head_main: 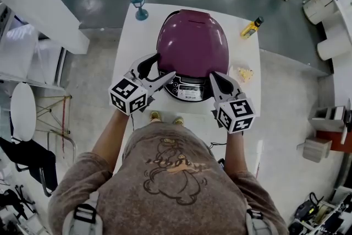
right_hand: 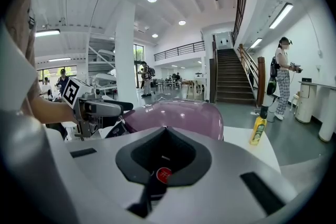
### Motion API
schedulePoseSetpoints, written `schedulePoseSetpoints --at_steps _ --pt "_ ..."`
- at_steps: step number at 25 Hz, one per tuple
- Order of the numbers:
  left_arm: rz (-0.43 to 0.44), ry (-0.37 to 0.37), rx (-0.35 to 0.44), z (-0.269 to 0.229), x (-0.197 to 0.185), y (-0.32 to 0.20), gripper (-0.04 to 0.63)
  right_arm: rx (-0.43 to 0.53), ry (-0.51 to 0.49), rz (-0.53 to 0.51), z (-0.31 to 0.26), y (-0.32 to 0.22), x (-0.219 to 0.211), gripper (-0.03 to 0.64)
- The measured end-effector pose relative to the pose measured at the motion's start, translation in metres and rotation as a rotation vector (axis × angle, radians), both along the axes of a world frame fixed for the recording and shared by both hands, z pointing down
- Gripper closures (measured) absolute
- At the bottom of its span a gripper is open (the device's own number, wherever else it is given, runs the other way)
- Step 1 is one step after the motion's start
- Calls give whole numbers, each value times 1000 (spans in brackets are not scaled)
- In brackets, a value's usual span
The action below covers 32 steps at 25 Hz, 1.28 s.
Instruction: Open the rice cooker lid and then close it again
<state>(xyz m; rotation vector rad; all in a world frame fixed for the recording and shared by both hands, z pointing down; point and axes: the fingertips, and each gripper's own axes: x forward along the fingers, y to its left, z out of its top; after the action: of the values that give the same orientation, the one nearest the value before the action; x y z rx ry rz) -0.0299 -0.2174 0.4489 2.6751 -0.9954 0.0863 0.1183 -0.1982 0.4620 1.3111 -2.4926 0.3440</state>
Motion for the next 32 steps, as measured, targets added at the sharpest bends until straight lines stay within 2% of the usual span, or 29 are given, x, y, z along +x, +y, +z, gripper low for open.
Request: schedulePoseSetpoints --at_steps 11,19,25,32 --pt "4 -29 -17 9 1 1 261 -43 29 -16 10 1 0 612" --pt "5 -19 -21 8 -1 0 262 -80 20 -10 11 0 0 612" --pt "4 -12 -33 11 0 0 264 -100 67 -32 15 1 -1 612" --pt "7 -17 -29 13 -1 -1 268 -108 76 -11 18 1 -2 615"
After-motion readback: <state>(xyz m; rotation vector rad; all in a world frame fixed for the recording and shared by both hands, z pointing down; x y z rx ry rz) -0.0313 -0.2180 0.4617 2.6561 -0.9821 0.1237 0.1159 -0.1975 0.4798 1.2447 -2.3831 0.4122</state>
